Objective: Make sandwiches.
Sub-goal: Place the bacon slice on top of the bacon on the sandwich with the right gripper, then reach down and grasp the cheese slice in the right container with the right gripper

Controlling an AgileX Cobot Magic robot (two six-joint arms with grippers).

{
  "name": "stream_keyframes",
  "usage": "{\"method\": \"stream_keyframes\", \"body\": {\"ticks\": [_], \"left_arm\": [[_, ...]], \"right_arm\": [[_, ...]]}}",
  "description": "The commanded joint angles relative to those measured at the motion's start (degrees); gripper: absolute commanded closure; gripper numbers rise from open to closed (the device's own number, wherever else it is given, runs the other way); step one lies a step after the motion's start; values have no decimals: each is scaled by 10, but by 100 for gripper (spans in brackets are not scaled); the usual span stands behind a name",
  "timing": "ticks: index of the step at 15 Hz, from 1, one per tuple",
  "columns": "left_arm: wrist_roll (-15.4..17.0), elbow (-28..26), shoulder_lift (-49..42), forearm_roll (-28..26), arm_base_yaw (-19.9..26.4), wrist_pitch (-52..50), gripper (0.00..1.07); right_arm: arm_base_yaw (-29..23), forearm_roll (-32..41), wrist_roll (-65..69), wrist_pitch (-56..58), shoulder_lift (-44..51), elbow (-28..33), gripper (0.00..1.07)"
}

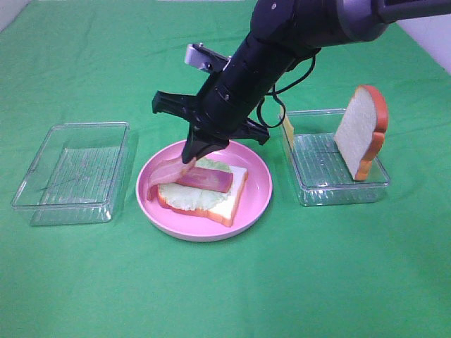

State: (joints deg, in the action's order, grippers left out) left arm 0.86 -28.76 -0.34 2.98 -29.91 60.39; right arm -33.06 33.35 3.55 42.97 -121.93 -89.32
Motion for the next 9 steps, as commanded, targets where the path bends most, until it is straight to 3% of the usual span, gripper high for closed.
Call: {"method": "stream_keyframes", "body": {"ticks": [1, 3, 5, 6, 7, 9], "left_arm": [[1, 2, -11, -5, -1, -5, 35], [1, 2, -11, -5, -1, -5, 35], [1, 2, -11, -5, -1, -5, 35], [1, 2, -11, -5, -1, -5, 35], [1, 2, -11, -5, -1, -5, 35], [1, 2, -11, -5, -1, -5, 35]], "right_arm": [[3, -89, 78, 33, 7, -1, 107], [3, -109, 91, 34, 7, -1, 102], [3, -122, 91, 35, 7, -1, 80], [3, -139, 91, 40, 8, -1, 61], [3, -146, 91, 48, 10, -1, 49], [3, -162, 91, 78, 12, -9, 39]]}}
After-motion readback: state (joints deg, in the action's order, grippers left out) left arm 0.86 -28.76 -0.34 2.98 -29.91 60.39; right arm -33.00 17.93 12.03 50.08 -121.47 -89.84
